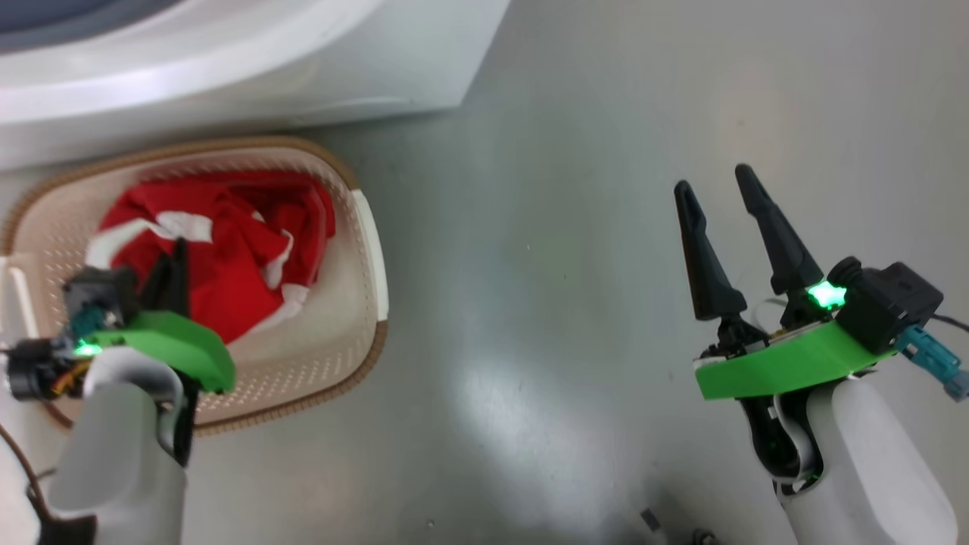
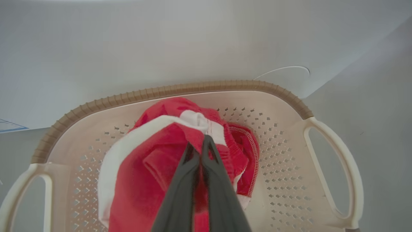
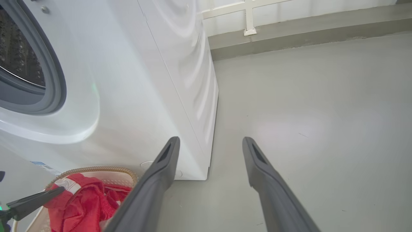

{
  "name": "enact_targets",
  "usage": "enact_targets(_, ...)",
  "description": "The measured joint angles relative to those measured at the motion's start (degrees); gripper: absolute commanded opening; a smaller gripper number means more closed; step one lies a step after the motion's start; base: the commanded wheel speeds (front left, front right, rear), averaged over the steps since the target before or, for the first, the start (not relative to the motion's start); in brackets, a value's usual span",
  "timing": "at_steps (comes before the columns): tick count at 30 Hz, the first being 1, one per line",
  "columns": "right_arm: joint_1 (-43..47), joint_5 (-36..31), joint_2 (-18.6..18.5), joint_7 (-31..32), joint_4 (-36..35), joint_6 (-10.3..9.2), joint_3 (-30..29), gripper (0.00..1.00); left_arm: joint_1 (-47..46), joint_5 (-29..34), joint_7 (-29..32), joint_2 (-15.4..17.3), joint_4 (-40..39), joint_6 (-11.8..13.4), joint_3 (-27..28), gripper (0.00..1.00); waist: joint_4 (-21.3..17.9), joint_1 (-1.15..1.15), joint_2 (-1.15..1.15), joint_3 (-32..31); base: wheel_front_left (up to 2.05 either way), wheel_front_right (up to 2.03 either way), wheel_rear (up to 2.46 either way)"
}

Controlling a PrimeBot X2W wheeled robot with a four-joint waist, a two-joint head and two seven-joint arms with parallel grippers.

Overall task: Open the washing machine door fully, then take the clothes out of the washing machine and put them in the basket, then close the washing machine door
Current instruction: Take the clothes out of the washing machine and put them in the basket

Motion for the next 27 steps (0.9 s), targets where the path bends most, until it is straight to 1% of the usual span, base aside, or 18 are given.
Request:
enact_targets(3, -0.7, 0.0, 0.0, 0.0, -0.6, 0.00, 0.0, 1.00, -2.6, 0.0, 0.0, 0.7, 3.0, 0.1, 0.3, 0.00, -0.3, 0.00, 0.00, 1.9, 0.00, 0.00, 0.00)
enact_targets(10, -0.8, 0.3, 0.0, 0.0, -0.8, 0.00, 0.0, 1.00, -4.5, 0.0, 0.0, 0.7, 8.0, 0.1, 0.1, 0.00, -1.1, 0.00, 0.00, 4.8, 0.00, 0.00, 0.00)
enact_targets(11, -1.1, 0.3, 0.0, 0.0, -0.8, 0.00, 0.0, 1.00, -4.9, 0.0, 0.0, 0.7, 9.2, 0.1, 0.0, 0.08, -1.2, 0.00, 0.00, 5.1, 0.00, 0.00, 0.00)
enact_targets(12, -1.8, 0.3, 0.0, 0.0, -0.9, 0.00, -0.1, 1.00, -5.6, -0.1, 0.0, 0.7, 11.2, 0.1, 0.0, 0.20, -1.3, 0.00, 0.00, 5.6, 0.00, 0.00, 0.00)
enact_targets(13, -1.8, 0.3, 0.0, 0.0, -0.9, 0.00, -0.1, 1.00, -5.6, -0.1, 0.0, 0.7, 11.2, 0.1, 0.0, 0.29, -1.3, 0.00, 0.00, 5.6, 0.00, 0.00, 0.00)
enact_targets(15, -1.8, 0.3, 0.0, 0.0, -1.0, 0.00, -0.2, 1.00, -6.4, -0.2, 0.0, 0.8, 11.9, 0.1, 0.1, 0.44, -1.4, 0.00, 0.00, 6.0, 0.00, 0.00, 0.00)
enact_targets(16, -1.8, 0.3, 0.0, 0.0, -1.0, 0.00, -0.3, 1.00, -6.8, -0.3, 0.0, 0.8, 12.0, 0.1, 0.1, 0.56, -1.4, 0.00, 0.00, 6.1, 0.00, 0.00, 0.00)
enact_targets(18, -1.8, 0.3, 0.0, 0.0, -1.0, 0.00, -0.5, 1.00, -7.6, -0.3, 0.0, 0.8, 12.0, 0.5, 0.0, 0.92, -1.2, 0.00, 0.00, 6.2, 0.00, 0.00, 0.00)
enact_targets(19, -1.8, 0.3, 0.0, 0.0, -1.0, 0.00, -0.5, 1.00, -7.8, -0.3, 0.0, 0.8, 12.0, 0.6, 0.0, 1.00, -1.1, 0.00, 0.00, 6.2, 0.00, 0.00, 0.00)
enact_targets(27, -1.8, 0.3, 0.0, 0.0, -0.6, 0.00, -0.7, 1.00, -7.6, -1.6, 0.0, 0.6, 11.7, 0.6, 0.5, 1.00, -0.5, 0.00, 0.00, 4.8, 0.00, 0.00, 0.00)
